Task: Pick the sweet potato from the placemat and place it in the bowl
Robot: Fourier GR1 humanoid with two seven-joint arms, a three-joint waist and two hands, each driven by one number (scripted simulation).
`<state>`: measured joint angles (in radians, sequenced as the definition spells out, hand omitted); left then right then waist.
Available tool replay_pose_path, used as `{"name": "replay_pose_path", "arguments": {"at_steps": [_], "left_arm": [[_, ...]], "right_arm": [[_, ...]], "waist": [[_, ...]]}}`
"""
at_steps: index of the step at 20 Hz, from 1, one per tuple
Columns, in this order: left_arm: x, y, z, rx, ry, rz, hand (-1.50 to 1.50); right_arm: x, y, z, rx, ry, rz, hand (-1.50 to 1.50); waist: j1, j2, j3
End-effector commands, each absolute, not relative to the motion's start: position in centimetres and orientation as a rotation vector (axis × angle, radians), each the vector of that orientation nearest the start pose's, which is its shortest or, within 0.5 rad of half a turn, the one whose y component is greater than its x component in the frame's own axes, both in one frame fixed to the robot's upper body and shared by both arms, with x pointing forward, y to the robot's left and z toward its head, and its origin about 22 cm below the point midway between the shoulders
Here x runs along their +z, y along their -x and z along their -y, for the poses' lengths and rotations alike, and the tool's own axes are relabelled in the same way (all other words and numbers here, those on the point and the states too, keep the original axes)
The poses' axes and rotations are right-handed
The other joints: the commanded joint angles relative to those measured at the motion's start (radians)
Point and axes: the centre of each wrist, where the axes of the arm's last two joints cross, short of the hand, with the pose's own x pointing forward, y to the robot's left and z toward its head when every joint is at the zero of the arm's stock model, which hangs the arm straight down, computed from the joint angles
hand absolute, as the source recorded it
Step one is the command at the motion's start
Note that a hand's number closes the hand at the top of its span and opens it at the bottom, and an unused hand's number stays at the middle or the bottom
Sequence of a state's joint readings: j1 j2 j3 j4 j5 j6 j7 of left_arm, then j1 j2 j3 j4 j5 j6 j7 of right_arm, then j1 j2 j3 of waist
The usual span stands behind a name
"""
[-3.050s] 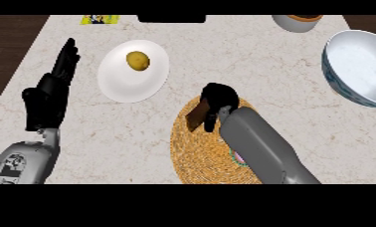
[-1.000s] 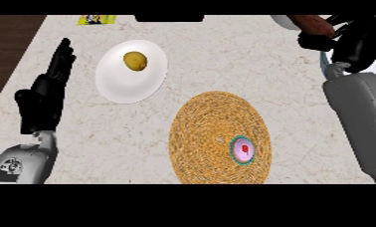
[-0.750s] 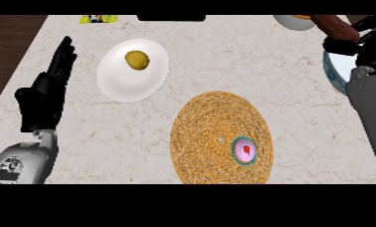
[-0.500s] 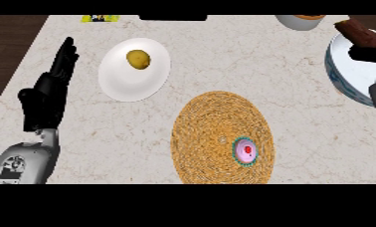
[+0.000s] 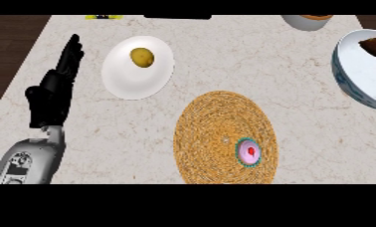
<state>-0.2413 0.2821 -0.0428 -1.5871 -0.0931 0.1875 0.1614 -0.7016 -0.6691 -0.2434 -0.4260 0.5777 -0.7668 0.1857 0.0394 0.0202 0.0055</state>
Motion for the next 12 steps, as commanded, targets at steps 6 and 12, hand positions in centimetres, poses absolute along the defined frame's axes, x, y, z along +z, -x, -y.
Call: {"name": "replay_pose_path", "arguments": {"at_steps": [6,12], "left_arm": [[7.6,-28.8,-25.6,-0.190,-0.359,1.679,0.00],[7.8,-29.7,-25.2,-0.190,-0.361,1.686,0.00]], "right_arm": [[5.0,-33.6,47.8,-0.166,1.318,1.193,-1.50],[5.8,-34.2,47.8,-0.323,1.314,1.356,-1.50]], "waist": [[0.009,0.002,0.003],[0.004,0.004,0.002]]}}
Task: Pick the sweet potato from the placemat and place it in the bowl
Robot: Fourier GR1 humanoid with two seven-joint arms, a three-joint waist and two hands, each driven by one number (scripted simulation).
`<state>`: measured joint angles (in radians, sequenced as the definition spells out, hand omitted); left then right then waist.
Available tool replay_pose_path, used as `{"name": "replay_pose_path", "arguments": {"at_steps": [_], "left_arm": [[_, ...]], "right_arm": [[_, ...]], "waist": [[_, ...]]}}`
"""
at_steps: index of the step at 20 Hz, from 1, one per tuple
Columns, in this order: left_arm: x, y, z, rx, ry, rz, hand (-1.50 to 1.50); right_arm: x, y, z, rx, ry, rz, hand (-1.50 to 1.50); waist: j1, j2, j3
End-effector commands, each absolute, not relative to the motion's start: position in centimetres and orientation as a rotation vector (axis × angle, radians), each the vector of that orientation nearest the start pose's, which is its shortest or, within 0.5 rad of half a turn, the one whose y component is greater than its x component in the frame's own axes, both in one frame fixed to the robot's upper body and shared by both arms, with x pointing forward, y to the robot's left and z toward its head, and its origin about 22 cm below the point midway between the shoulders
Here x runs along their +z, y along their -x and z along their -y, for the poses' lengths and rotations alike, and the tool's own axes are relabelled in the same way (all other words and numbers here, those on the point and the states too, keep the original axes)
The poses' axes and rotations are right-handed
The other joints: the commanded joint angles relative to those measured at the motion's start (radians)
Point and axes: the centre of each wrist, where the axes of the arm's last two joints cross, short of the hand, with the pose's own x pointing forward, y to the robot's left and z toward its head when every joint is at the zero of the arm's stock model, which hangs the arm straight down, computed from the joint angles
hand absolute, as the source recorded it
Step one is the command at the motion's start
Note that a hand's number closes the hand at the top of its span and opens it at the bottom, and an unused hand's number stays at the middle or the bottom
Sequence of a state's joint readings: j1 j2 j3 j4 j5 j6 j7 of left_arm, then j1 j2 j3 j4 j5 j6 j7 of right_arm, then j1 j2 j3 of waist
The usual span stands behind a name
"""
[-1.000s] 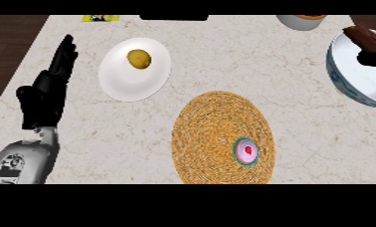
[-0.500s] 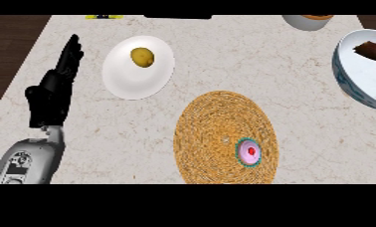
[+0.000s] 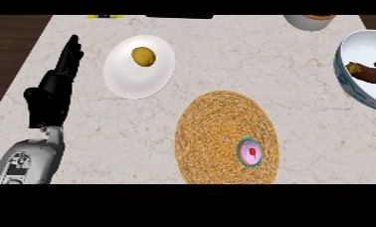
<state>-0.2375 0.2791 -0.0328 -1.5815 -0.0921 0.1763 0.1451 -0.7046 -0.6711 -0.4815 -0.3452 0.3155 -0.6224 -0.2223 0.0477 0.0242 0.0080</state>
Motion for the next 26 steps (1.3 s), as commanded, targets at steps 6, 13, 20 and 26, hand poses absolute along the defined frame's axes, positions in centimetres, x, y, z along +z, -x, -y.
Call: {"name": "replay_pose_path", "arguments": {"at_steps": [6,13,20,26], "left_arm": [[8.6,-29.6,-26.9,-0.176,-0.379,1.667,0.00],[6.4,-29.0,-28.1,-0.139,-0.435,1.629,0.00],[7.2,-27.9,-28.5,-0.166,-0.410,1.635,0.00],[7.0,-27.3,-27.1,-0.156,-0.408,1.650,0.00]], "right_arm": [[6.5,-31.9,50.9,-0.429,1.216,1.400,-1.50],[3.1,-26.7,53.1,-0.437,1.072,1.502,-1.50],[1.9,-23.2,53.0,-0.366,0.983,1.562,-1.50],[0.2,-18.8,51.2,-0.345,0.973,1.593,-1.50]], "waist": [[-0.024,-0.015,-0.004],[-0.072,-0.030,-0.009],[-0.066,-0.032,-0.010],[-0.057,-0.028,-0.009]]}}
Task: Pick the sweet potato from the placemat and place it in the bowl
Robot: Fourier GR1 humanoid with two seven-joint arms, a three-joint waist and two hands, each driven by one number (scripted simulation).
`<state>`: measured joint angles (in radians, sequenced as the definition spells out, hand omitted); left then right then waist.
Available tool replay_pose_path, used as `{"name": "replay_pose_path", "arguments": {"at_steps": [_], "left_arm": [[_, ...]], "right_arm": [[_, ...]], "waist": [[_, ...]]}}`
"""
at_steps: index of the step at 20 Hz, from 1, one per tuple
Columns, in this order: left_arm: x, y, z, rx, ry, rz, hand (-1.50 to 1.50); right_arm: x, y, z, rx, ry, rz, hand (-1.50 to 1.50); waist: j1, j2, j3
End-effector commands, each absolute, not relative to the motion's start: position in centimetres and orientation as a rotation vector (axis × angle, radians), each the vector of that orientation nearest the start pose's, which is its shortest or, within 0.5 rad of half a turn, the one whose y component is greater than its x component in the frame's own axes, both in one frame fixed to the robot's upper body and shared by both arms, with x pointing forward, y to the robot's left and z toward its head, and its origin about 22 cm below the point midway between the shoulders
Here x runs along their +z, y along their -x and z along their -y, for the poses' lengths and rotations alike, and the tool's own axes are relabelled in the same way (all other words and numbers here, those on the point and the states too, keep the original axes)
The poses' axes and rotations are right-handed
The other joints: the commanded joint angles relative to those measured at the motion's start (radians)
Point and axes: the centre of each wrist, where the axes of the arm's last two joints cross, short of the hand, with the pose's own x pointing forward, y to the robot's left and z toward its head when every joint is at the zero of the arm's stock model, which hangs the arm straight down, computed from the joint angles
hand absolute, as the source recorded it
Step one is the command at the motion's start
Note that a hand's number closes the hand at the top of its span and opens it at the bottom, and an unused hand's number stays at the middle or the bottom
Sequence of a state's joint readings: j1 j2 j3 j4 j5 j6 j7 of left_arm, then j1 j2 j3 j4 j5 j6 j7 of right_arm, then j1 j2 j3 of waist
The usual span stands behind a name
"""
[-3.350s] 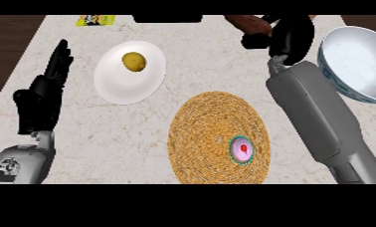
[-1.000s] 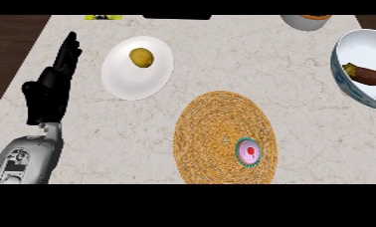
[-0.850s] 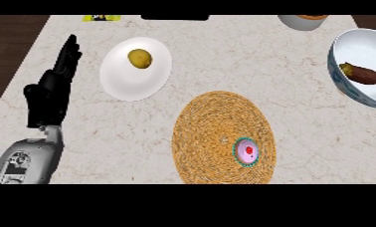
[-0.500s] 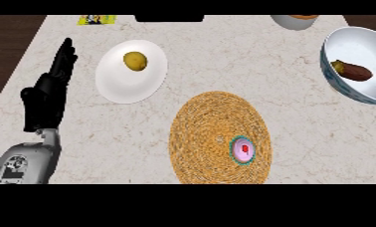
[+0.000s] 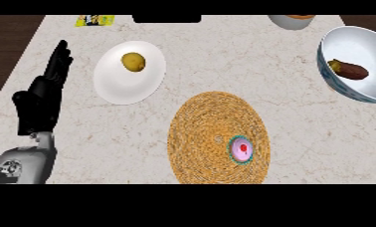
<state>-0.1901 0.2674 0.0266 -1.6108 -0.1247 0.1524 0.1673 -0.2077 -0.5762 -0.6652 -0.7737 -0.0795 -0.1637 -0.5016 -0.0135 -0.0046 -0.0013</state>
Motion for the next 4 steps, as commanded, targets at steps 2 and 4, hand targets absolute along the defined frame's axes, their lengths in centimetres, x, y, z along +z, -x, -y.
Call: {"name": "replay_pose_path", "arguments": {"at_steps": [2,4], "left_arm": [[8.1,-27.4,-26.9,-0.155,-0.399,1.640,0.00],[7.5,-28.6,-25.9,-0.167,-0.405,1.644,0.00]], "right_arm": [[0.2,-17.3,50.8,-0.376,0.984,1.600,-1.50],[-0.2,-18.0,49.0,-0.380,0.965,1.609,-1.50]], "waist": [[0.005,0.002,0.001],[0.007,0.003,0.001]]}}
